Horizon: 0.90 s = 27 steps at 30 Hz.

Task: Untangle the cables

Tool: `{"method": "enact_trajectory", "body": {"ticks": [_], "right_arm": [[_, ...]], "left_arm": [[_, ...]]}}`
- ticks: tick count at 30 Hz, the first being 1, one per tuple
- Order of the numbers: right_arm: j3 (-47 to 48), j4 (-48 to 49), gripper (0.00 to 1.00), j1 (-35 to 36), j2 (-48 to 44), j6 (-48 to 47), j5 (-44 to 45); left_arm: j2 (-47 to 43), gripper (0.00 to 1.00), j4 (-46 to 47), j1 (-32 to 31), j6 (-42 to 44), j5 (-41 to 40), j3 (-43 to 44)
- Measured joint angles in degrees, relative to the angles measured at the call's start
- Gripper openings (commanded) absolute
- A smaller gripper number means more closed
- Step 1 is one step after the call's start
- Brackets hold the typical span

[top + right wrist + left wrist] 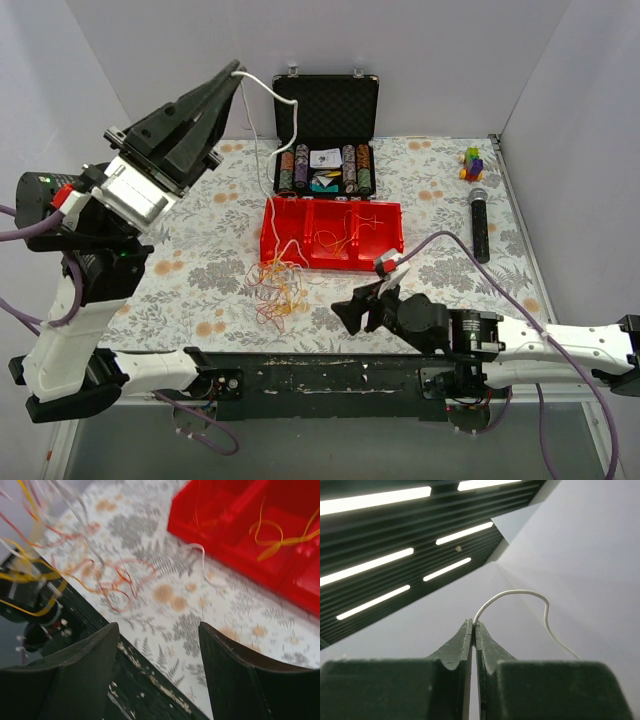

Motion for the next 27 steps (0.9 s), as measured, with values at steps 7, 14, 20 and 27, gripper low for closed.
{"method": "enact_trajectory", "body": {"ticks": [7, 14, 20, 27], "right_arm": [[5.42, 8.55, 0.78, 0.0, -0.42, -8.87, -0.37], [5.25, 12.48, 0.79, 0.0, 2.21, -12.81, -3.56], [5.25, 16.33, 0.78, -0.02, 4.13, -15.32, -4.2], [5.73, 16.59, 0.75, -0.13, 7.21, -17.07, -1.99]], "left_arm": [[-3.13, 0.0, -5.07, 0.0, -6.67, 5.14, -8.7], [-1.36, 0.0, -9.29, 0.0, -9.9, 9.01, -11.65], [-1.27, 0.0, -10.16, 0.0, -11.61, 11.3, -11.65], [-1.4, 0.0, -10.21, 0.0, -13.0, 13.05, -11.61]]}}
